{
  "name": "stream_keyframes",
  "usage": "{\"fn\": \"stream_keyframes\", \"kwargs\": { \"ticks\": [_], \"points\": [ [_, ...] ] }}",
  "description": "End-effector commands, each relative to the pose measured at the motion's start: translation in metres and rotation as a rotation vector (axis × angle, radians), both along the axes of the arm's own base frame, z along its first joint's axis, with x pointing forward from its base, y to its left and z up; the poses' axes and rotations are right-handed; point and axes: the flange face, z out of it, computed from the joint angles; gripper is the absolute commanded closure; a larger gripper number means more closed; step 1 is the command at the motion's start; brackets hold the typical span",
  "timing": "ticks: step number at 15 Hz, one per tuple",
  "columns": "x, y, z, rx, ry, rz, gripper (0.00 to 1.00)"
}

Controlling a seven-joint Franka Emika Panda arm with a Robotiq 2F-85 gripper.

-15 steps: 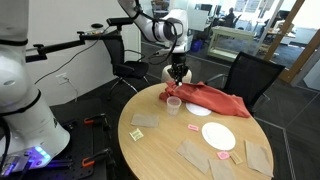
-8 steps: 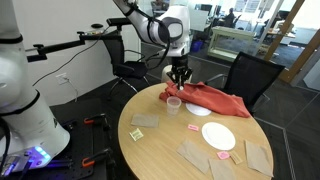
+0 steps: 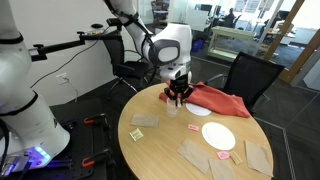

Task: Put the marker on the table

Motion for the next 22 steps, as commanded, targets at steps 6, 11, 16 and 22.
{"fn": "stream_keyframes", "kwargs": {
  "ticks": [6,11,16,22],
  "points": [
    [-0.03,-0.067,-0.053,0.11,0.034,-0.169,0.95],
    [-0.036,-0.095,-0.09,0.129,0.084,-0.229,0.95],
    [-0.033,-0.111,-0.127,0.133,0.082,-0.247,0.95],
    [-0.022,-0.112,-0.167,0.143,0.105,-0.215,0.95]
  ]
}}
